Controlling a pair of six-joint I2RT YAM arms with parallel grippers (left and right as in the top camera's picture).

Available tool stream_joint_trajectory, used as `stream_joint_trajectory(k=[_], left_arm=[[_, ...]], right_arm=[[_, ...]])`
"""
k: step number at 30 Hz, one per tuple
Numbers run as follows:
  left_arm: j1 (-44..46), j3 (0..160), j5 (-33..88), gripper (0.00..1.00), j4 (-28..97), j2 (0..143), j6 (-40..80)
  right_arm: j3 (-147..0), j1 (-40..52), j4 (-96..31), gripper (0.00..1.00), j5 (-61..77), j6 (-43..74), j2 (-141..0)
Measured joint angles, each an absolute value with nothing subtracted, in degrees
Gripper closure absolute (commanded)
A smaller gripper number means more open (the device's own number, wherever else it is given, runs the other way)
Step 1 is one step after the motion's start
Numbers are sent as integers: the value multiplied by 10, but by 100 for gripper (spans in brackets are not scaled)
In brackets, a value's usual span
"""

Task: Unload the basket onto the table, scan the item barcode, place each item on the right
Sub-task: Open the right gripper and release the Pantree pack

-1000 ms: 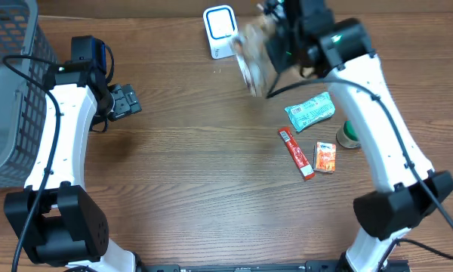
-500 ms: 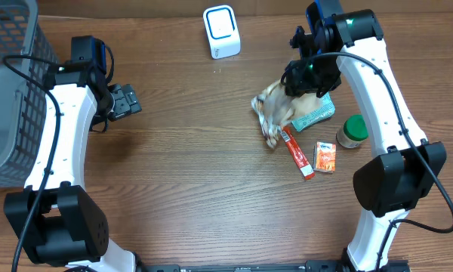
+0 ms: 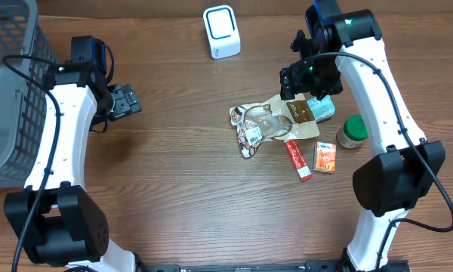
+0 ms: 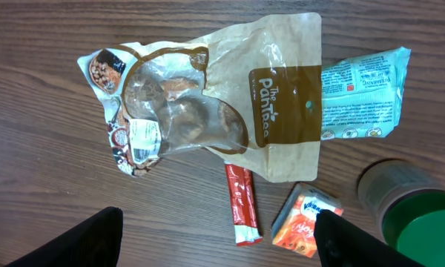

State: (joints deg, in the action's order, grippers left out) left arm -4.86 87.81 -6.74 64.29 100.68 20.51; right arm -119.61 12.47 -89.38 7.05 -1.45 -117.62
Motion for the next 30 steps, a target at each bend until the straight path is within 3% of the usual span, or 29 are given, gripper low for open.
stream_joint_trajectory(k=[1, 30], left_arm=[[-49, 878, -67, 0, 643, 1007, 205], [-49, 878, -67, 0, 643, 1007, 205]], right_arm=[[-1196, 125, -894, 0, 70, -11, -1176], [-1196, 125, -887, 0, 70, -6, -1176]])
